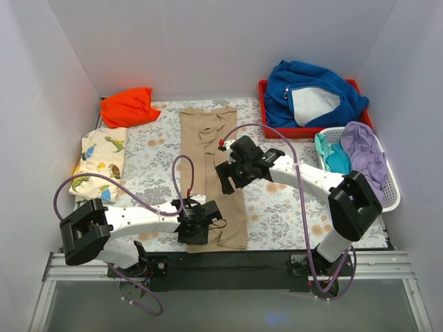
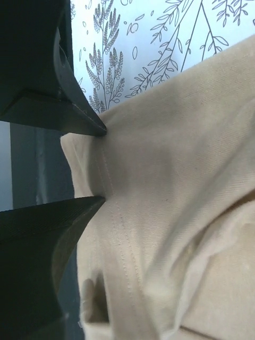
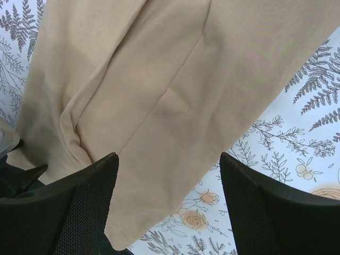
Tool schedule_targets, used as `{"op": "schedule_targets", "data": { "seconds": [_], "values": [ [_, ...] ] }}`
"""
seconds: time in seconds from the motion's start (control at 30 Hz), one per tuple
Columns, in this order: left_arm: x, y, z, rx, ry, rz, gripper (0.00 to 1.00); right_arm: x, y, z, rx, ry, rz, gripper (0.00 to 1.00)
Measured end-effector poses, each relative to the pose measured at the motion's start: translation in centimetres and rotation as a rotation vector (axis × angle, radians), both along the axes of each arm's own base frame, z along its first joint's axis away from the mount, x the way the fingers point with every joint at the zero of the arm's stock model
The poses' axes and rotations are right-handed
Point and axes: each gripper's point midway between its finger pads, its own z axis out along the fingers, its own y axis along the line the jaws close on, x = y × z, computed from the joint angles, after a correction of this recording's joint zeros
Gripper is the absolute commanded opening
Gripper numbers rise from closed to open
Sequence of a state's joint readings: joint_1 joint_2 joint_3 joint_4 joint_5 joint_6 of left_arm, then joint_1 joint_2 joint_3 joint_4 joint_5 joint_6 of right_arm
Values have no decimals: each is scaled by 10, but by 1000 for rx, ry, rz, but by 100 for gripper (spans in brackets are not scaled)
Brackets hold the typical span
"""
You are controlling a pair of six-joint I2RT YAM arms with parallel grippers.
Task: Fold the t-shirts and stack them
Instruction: Fold the tshirt
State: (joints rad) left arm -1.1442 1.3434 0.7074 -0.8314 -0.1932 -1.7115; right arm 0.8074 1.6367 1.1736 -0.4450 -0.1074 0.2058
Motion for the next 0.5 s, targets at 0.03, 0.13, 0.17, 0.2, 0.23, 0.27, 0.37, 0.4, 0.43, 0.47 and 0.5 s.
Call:
{"op": "schedule_targets", "data": {
  "seconds": [0.03, 0.13, 0.17, 0.2, 0.23, 0.27, 0.37, 0.4, 0.43, 0.47, 0.5],
  "values": [
    [-2, 0, -2, 16, -1, -6, 44, 0, 0, -1, -1, 1, 0, 82],
    [-1, -1, -2, 19, -16, -7, 37, -2, -3, -4, -10, 6, -2, 81],
    [-1, -1, -1, 18, -20, -5, 36, -2, -3, -5, -12, 7, -2, 80],
    [-1, -1, -1, 18, -23, -3, 35, -2, -3, -5, -13, 8, -2, 78],
    [-1, 0, 0, 18, -27, -2, 33, -3, -3, -6, -13, 9, -1, 77],
    [-1, 1, 1, 17, -29, 1, 32, -3, -3, -6, -13, 11, -1, 75],
    [-2, 5, 4, 17, -34, 9, 31, -6, -3, -13, -16, 32, 6, 73],
    [-2, 6, 5, 17, -34, 12, 31, -7, -3, -17, -20, 42, 8, 72],
    [-3, 8, 6, 17, -33, 13, 31, -9, -3, -21, -26, 54, 10, 72],
    [-4, 9, 7, 16, -33, 14, 31, -10, -4, -26, -31, 64, 11, 71],
    [-4, 11, 9, 14, -33, 16, 30, -13, -6, -32, -42, 77, 12, 70]
  ]
}}
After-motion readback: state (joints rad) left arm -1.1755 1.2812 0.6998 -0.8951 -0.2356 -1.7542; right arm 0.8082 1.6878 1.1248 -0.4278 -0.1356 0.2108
